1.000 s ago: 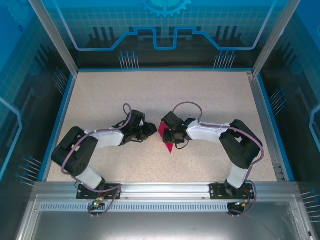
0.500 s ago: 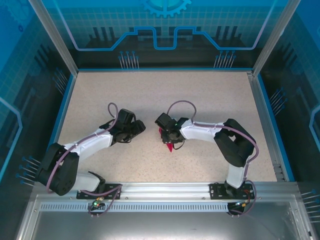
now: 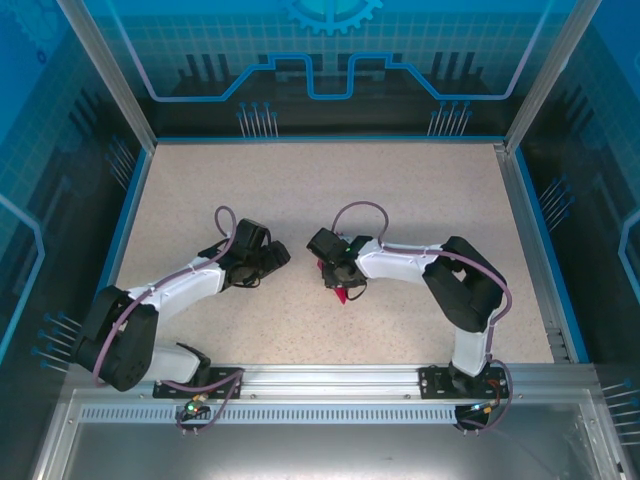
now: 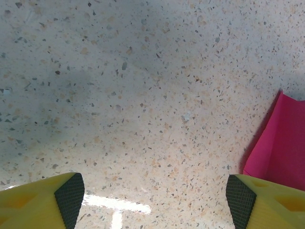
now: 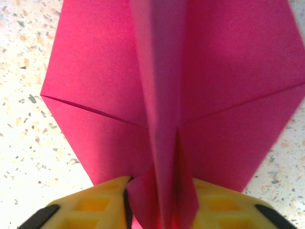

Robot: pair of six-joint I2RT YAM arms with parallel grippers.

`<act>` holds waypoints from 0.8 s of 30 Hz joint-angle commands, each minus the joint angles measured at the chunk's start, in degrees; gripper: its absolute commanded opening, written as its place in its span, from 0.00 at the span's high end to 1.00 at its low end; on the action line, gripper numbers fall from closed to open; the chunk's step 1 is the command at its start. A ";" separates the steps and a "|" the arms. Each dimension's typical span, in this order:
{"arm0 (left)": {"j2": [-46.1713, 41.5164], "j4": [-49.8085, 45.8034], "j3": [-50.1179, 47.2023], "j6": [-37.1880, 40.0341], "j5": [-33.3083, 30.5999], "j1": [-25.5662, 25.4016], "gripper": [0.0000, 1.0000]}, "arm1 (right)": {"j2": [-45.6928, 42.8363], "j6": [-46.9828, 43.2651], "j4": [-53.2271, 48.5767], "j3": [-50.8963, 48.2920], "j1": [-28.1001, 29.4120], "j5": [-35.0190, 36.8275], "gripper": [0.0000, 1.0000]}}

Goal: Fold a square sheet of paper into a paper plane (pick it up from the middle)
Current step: Move a paper plane to the center of the table.

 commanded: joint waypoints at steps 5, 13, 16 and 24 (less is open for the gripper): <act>1.47 -1.13 -0.05 1.24 0.11 0.61 0.17 | 0.92 -1.09 -3.11 2.46 1.26 3.27 0.59; 2.23 -0.70 -0.05 1.07 0.73 0.68 0.17 | 0.16 -1.38 -3.92 3.57 1.26 5.22 0.67; 2.31 -0.70 -0.08 1.12 0.76 0.61 0.17 | 0.38 -1.18 -4.01 3.75 1.19 5.41 0.70; 2.40 -0.70 0.04 1.28 0.93 0.62 0.17 | 0.29 -0.95 -4.10 4.09 1.10 5.74 0.81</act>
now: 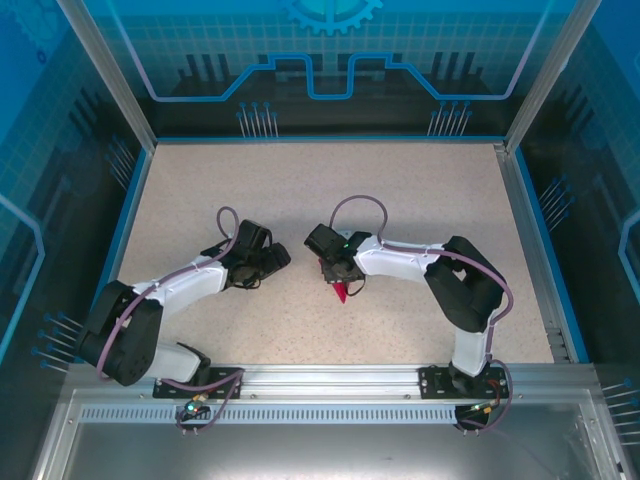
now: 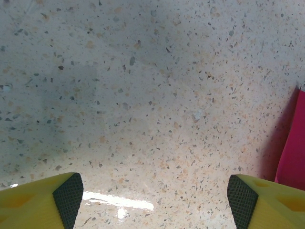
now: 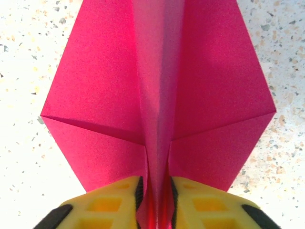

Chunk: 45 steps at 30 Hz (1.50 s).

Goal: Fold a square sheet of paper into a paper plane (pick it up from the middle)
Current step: Move a paper plane to the center of the table.

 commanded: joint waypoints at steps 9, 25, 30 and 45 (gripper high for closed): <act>-1.63 -2.33 -0.32 1.80 -0.48 0.81 0.11 | -0.67 -1.92 -0.36 2.67 -0.49 1.52 0.97; -8.18 -8.99 -1.83 4.57 -4.13 1.40 0.01 | 11.48 -13.30 2.38 21.60 -9.64 -4.91 0.97; -8.50 -9.58 -1.72 5.04 -4.01 1.40 0.01 | 15.52 -13.80 1.16 26.06 -10.72 -5.43 0.96; -5.85 -9.21 -1.52 4.75 -3.28 1.40 0.02 | 23.46 -10.48 -8.01 35.38 -10.93 -1.97 0.93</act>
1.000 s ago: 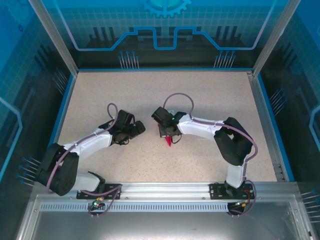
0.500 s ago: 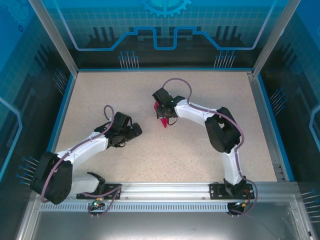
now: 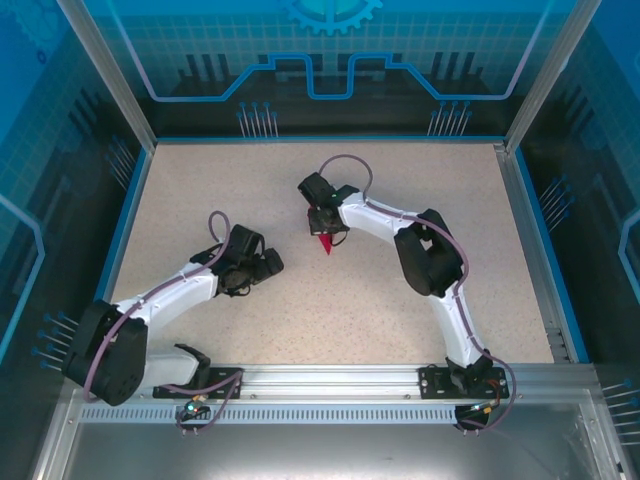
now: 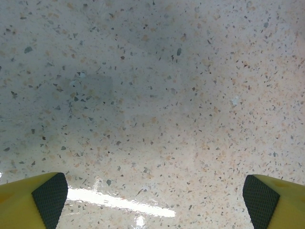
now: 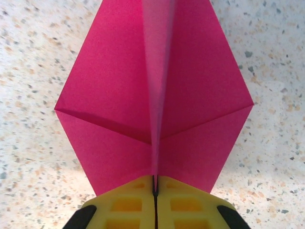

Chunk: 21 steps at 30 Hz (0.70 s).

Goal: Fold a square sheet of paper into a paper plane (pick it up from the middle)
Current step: Move a paper plane to the center of the table.

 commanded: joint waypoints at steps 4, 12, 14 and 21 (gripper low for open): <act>0.51 -1.35 0.26 1.42 -0.29 0.70 0.01 | 3.06 1.01 -5.13 4.38 -0.56 0.71 0.91; -1.65 -3.63 1.13 2.06 -1.43 0.66 0.01 | -3.48 -1.17 -5.78 5.94 -0.62 -1.71 0.74; -2.58 -4.42 1.68 2.32 -2.14 0.66 0.01 | -6.70 -1.83 -6.68 6.39 -0.62 -0.71 0.68; -5.48 -8.48 5.86 5.72 -7.18 1.01 0.02 | -22.11 -3.27 -4.69 -2.09 -2.33 5.58 0.45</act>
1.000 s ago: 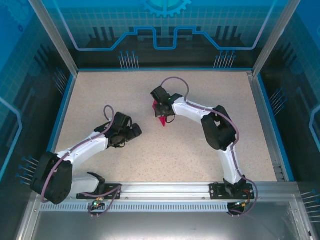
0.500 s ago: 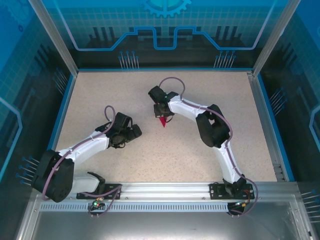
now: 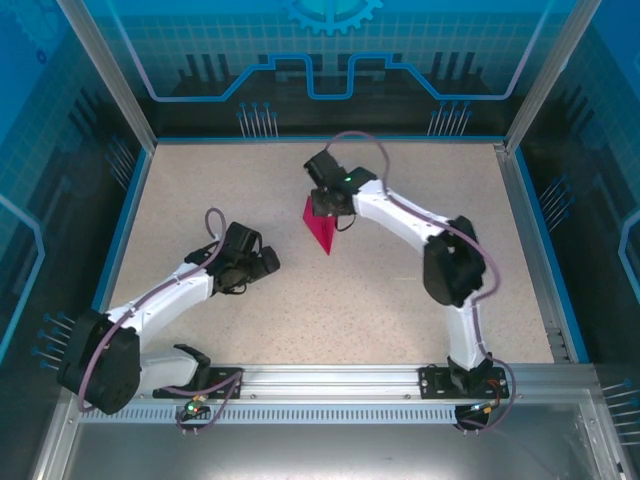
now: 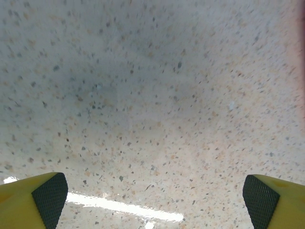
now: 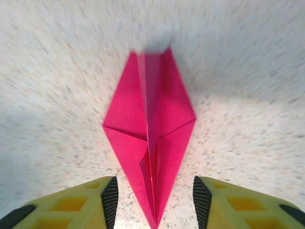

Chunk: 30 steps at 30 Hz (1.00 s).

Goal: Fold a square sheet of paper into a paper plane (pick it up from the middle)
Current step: Move a paper plane to the center of the table, then reset both arms

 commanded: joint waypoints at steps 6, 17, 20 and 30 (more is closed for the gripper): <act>-7.30 -2.43 4.60 10.38 -11.06 2.34 0.02 | -25.87 -4.10 10.14 -21.66 -6.55 14.79 0.08; -15.07 11.14 -3.85 26.08 -23.43 10.53 0.01 | -45.30 -14.58 31.88 -54.67 -23.02 22.49 0.01; -15.78 18.79 -9.06 29.28 -22.87 12.66 0.01 | -48.23 -15.82 40.93 -64.47 -27.60 20.29 0.01; -8.76 46.67 -21.59 36.15 -6.50 22.64 0.02 | -39.83 -23.71 64.64 -76.28 -31.06 11.54 0.01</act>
